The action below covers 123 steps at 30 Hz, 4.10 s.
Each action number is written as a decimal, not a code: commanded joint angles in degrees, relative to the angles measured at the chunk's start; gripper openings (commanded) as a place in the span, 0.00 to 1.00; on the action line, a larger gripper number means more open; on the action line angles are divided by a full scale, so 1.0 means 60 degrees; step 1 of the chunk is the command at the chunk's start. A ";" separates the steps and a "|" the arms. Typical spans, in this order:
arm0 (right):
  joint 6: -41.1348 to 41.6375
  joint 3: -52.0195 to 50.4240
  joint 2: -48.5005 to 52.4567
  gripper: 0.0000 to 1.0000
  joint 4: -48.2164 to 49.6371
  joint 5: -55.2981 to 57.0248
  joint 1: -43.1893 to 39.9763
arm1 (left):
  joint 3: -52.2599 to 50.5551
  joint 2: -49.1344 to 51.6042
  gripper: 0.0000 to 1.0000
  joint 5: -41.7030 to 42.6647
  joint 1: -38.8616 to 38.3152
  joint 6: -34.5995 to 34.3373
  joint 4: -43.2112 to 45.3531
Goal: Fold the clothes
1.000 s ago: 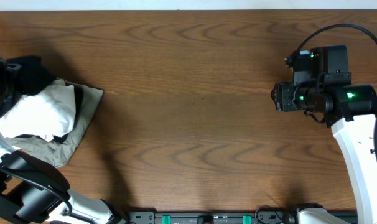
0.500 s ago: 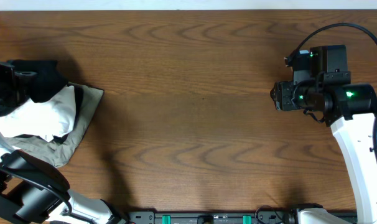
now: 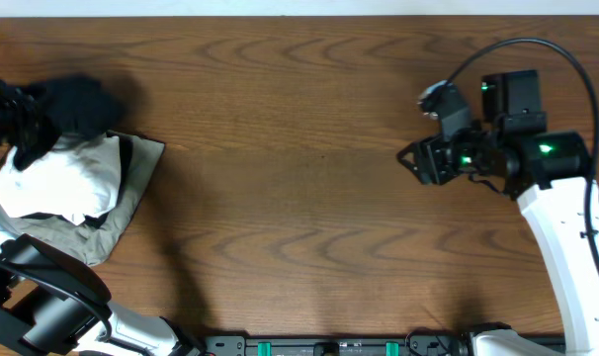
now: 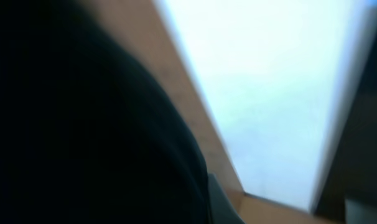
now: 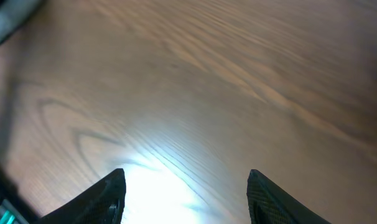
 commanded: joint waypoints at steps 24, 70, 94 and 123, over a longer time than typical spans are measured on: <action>0.1060 -0.0251 0.0317 0.69 0.0204 0.0590 0.0361 | 0.0102 -0.0663 0.06 0.1293 -0.7140 0.0393 0.1592; 0.2262 -0.2765 0.0331 0.99 0.7286 0.7515 0.5005 | 0.0102 -0.0663 0.06 -0.0313 -0.8164 -0.4153 0.1967; 0.2022 -0.2765 0.0838 0.99 0.8695 0.8309 0.5442 | 0.0102 -0.0663 0.06 -0.0011 -0.8746 -0.5162 0.2222; 0.0685 -0.2754 -0.0455 0.08 0.8925 0.8998 0.4411 | 0.0098 -0.0663 0.06 -0.0280 -0.8765 -0.4138 0.2124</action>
